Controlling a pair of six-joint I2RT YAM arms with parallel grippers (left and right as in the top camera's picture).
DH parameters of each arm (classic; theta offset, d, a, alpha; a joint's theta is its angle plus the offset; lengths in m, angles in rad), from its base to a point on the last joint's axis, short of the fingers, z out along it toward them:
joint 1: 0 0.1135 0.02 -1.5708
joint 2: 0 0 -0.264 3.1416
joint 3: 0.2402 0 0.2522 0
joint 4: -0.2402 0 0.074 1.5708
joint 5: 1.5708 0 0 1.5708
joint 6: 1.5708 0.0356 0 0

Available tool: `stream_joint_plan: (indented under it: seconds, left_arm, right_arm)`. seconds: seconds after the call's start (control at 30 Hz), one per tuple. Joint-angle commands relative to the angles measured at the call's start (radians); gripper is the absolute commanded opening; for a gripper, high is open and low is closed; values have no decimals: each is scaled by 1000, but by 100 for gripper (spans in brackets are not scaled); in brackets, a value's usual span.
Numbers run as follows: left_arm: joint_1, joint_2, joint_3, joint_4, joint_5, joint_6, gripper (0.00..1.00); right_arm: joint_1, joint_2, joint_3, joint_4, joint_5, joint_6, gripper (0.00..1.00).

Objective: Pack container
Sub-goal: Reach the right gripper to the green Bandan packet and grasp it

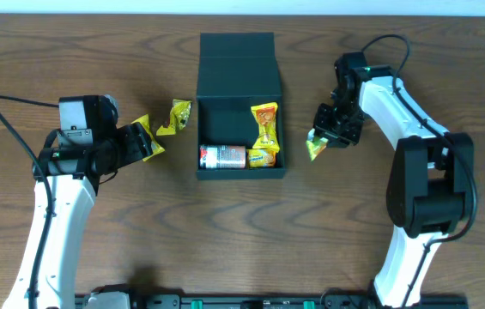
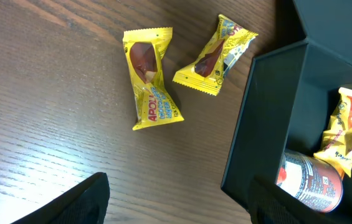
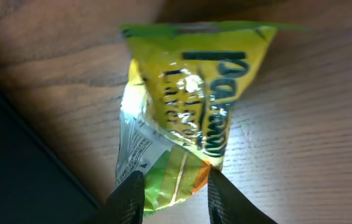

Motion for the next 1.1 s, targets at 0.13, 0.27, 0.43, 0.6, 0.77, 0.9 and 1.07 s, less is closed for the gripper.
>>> stream_joint_plan:
  seconds: [0.13, 0.27, 0.43, 0.6, 0.77, 0.9, 1.07]
  left_arm:
    - [4, -8, -6, -5, -6, 18, 72]
    - [4, -8, -6, -5, -6, 18, 72]
    - [4, -8, -6, -5, -6, 18, 72]
    - [4, -8, -6, -5, -6, 18, 72]
    - [4, -8, -6, -4, -7, 18, 72]
    - [4, -8, -6, -3, -7, 18, 73]
    - [4, -8, -6, -3, -7, 18, 73]
  right_arm:
    - [2, -14, -7, -31, 39, 11, 29]
    - [2, -42, -7, -42, 93, 10, 30]
    - [0, -67, -7, -40, 109, 6, 33]
    - [1, -67, -7, -27, 111, -13, 33]
    - [1, -61, -15, -12, 132, -13, 34]
    - [1, -51, -25, -6, 132, -13, 33]
    - [1, -50, -79, 38, 131, -13, 29]
